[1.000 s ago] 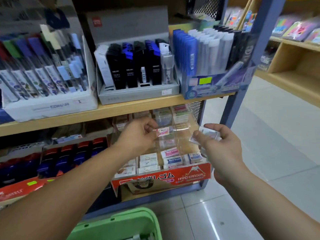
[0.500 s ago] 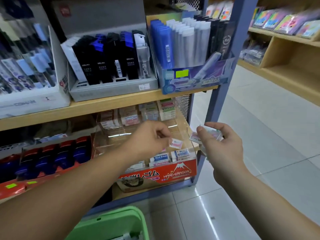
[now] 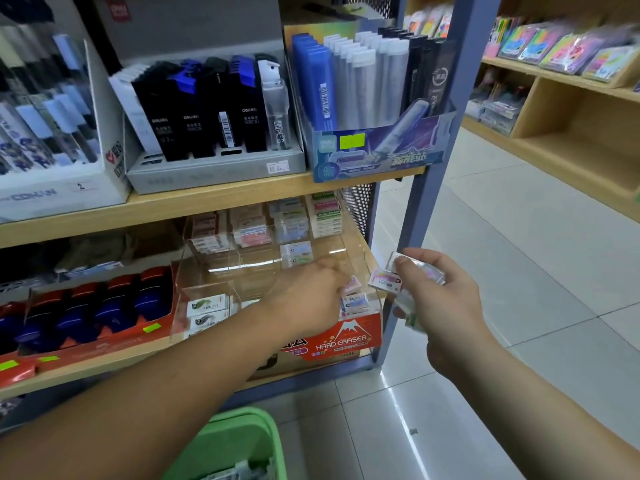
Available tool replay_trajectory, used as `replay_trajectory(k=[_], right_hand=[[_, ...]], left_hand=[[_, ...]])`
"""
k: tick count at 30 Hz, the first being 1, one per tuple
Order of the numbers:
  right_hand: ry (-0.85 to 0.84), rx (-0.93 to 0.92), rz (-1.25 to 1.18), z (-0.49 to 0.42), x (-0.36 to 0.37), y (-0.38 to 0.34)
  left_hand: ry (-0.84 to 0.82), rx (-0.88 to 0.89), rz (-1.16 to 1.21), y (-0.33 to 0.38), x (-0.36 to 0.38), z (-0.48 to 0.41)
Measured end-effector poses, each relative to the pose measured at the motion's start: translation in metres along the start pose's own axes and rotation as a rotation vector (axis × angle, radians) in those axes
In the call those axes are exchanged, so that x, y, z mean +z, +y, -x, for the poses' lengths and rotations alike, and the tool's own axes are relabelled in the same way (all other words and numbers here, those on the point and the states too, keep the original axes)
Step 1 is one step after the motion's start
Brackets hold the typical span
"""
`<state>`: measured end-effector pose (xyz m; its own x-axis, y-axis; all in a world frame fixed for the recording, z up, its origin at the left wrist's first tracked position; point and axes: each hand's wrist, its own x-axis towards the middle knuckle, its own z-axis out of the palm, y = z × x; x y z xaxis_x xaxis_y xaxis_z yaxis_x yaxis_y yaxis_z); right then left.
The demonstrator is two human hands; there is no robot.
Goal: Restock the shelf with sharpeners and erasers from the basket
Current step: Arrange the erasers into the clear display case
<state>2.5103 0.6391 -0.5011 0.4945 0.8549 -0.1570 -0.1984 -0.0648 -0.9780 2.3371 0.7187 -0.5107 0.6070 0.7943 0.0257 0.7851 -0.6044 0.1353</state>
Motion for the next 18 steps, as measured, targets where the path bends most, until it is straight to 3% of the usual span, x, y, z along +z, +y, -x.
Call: replay_trajectory(k=[3,5,6,10,18], right_hand=[[-0.035,0.014,-0.001,0.002,0.000,-0.001],[-0.069,0.014,-0.002,0.005,0.001,-0.002],[-0.090,0.015,-0.012,0.007,0.002,-0.003],[-0.133,0.024,-0.021,0.012,0.010,-0.007],[0.008,0.005,0.053,0.011,0.012,-0.008]], left_hand=[[0.200,-0.145,0.502,0.006,-0.007,0.004],[0.136,-0.279,0.988,0.018,-0.020,0.007],[0.087,-0.304,1.110,0.023,-0.025,0.010],[0.052,-0.266,1.173,0.022,-0.034,0.024],[-0.015,-0.474,1.269,-0.007,-0.041,0.031]])
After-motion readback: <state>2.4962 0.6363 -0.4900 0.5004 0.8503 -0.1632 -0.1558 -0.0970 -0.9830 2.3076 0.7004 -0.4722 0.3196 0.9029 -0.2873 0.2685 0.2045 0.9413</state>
